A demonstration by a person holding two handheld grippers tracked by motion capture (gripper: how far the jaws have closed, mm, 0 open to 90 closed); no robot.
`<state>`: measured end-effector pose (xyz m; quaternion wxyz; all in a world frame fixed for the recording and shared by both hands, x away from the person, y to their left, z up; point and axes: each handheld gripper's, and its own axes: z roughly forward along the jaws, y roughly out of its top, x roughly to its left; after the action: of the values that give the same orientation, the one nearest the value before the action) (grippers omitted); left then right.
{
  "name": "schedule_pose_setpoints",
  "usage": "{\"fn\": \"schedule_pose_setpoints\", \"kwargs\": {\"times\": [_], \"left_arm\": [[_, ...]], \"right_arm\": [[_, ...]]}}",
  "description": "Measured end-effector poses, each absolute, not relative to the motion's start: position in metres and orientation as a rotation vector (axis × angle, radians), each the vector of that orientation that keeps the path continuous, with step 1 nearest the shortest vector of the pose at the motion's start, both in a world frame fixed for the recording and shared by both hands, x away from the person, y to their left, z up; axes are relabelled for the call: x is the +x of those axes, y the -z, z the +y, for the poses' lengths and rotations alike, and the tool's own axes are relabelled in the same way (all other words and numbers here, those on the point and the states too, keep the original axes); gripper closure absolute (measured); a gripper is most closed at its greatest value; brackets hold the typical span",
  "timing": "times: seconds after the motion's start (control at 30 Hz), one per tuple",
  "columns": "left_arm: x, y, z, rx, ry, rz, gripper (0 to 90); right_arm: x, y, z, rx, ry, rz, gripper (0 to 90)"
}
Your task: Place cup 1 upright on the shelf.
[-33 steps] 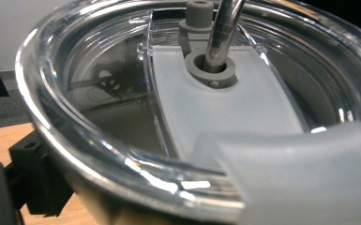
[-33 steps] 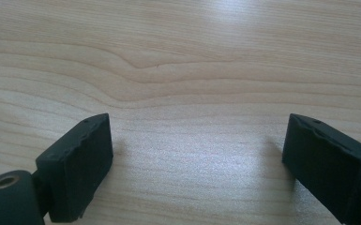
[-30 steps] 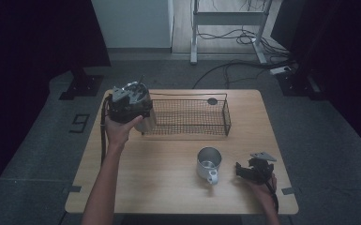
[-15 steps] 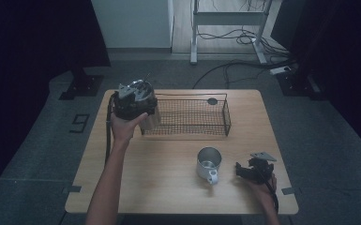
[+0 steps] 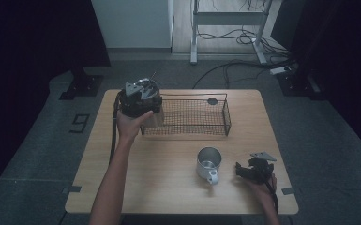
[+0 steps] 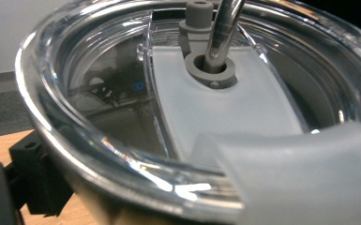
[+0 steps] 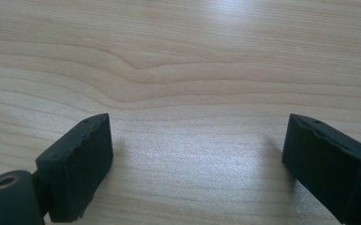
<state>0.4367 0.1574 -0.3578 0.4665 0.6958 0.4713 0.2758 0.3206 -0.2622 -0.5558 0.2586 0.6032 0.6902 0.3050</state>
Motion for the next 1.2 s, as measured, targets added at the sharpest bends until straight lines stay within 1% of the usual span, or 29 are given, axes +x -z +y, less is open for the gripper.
{"fn": "schedule_pose_setpoints", "kwargs": {"times": [1.2], "left_arm": [[0.469,0.376,0.148,1.715,-0.659,1.215,3.7]], "right_arm": [[0.321,0.556,-0.262,1.637,-0.826,1.872,8.6]]}}
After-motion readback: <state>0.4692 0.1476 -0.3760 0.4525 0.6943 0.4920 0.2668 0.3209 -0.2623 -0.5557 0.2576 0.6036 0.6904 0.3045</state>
